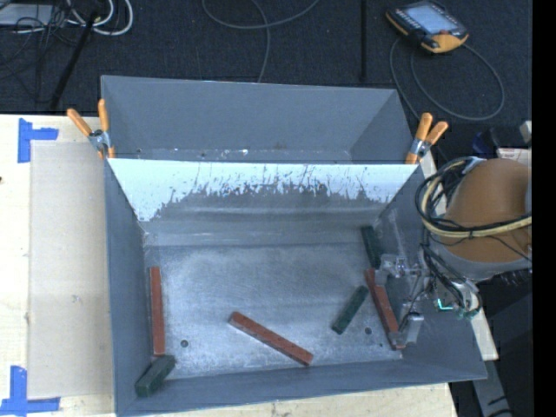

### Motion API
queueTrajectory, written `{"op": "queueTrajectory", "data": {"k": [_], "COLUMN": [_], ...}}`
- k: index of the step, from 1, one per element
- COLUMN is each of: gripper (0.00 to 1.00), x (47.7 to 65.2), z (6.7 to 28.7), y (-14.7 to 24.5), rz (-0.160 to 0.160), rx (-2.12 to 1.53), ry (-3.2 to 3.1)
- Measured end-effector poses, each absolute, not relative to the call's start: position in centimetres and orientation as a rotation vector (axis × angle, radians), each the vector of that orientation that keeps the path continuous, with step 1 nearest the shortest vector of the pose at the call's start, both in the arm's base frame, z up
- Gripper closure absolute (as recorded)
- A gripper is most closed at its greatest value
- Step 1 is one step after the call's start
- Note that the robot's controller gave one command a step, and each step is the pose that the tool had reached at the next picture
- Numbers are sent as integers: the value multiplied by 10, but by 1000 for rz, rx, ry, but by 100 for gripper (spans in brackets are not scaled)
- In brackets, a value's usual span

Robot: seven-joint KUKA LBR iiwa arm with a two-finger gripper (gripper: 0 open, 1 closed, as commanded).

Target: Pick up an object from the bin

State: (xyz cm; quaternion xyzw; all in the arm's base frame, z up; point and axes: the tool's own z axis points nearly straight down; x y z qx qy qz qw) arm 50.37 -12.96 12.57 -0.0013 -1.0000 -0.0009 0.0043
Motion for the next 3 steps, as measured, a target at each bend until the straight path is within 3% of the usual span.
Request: {"op": "queueTrajectory", "data": {"k": [1,2,3], "gripper": [0,0,0], "x": [506,524,554], "z": [130,129,110], "y": [-129,-112,-102], "rz": [0,1,-1], "rx": [1,200,294], "ry": [-3140,-3135,-3130]}}
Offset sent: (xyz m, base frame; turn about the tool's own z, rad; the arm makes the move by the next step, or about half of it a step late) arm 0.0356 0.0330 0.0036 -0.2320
